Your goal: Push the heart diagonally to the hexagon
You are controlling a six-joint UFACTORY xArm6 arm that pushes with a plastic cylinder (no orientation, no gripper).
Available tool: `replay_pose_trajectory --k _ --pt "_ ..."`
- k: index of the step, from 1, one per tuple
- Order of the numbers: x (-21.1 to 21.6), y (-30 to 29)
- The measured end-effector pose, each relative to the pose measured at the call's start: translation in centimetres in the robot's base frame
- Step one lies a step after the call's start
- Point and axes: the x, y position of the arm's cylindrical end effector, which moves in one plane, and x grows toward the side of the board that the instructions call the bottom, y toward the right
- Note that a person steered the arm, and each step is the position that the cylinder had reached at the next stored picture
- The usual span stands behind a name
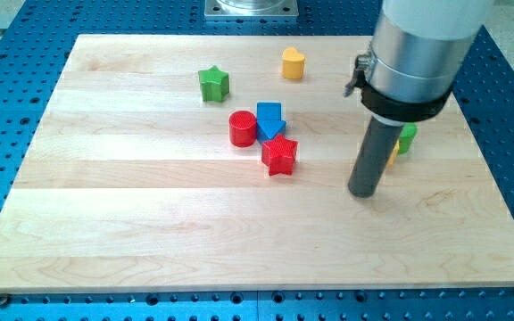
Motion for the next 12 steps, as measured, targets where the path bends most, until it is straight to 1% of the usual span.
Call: replay_pose_trajectory --k 1,2,3,4,5,6,7,8,9,10,11,12 --pt "-3.3 1.5" --pt "-4.2 3.0" --pt "-7.8 -1.2" --pt "-14.0 -1.6" --pt "-21.0 -1.5" --pt "-27.2 -2.9" --pt "-27.2 -10.3" --pt "-21.1 -9.6" --pt "-19.0 2.1" --pt "-19.7 1.6" --pt "-19.7 -3.1" --pt "-21.3 -4.8"
